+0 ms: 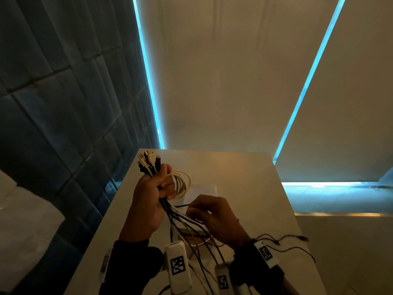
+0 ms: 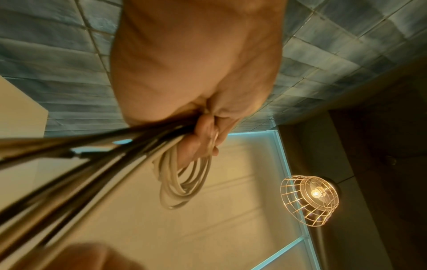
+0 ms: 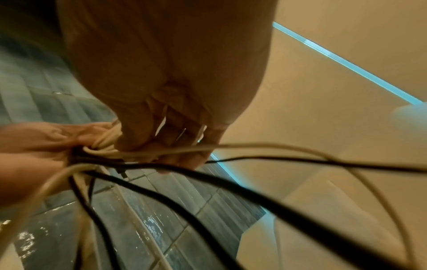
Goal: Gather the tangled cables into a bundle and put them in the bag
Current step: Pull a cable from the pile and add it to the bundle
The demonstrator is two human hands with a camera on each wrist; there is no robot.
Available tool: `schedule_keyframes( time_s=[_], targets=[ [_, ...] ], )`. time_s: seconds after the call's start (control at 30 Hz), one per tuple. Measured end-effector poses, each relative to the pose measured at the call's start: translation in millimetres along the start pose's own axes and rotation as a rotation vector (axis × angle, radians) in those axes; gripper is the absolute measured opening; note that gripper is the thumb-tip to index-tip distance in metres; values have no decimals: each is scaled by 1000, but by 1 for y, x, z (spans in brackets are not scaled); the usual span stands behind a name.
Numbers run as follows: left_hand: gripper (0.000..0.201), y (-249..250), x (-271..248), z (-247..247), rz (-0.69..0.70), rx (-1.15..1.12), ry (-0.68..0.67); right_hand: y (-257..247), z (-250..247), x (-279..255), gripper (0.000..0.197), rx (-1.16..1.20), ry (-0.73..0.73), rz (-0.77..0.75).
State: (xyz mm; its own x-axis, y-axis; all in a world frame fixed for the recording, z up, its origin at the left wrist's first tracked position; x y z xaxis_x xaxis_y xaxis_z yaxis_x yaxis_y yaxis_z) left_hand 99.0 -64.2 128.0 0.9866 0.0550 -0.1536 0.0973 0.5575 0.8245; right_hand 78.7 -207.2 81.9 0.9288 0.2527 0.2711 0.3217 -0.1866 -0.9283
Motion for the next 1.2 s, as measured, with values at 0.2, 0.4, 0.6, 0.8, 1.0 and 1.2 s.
schedule_keyframes(
  time_s=[0.2, 0.4, 0.6, 0.8, 1.0, 1.2],
  targets=[
    [25, 9, -1, -4, 11, 83, 16, -1, 17, -11, 21, 9, -26, -39],
    [24, 13, -4, -8, -18, 104, 15, 2, 19, -4, 11, 41, 26, -34],
    [26, 22, -10, -10, -21, 112, 6, 43, 5, 4, 28, -148, 102, 113],
    [25, 2, -4, -13, -71, 349, 21, 42, -12, 19, 24, -135, 365, 299],
    [21, -7, -5, -10, -63, 405, 161, -45, 3, 30, 20, 55, 223, -5],
    [21, -7, -7, -9, -26, 326, 235, -43, 15, 21, 22, 93, 150, -80]
  ],
)
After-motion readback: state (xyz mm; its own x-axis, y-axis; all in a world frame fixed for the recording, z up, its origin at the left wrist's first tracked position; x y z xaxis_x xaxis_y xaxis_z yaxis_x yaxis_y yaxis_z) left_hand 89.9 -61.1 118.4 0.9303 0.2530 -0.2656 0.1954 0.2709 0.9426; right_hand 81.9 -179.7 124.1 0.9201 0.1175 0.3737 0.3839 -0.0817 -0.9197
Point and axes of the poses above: each hand's wrist, its own x-axis towards the middle knuckle, its own z-axis out of the palm, y = z × x, the point moved 6 cm from there along x, towards the middle knuckle, and after that the axes turned 4 degrees about y, right-handed, at the moved point
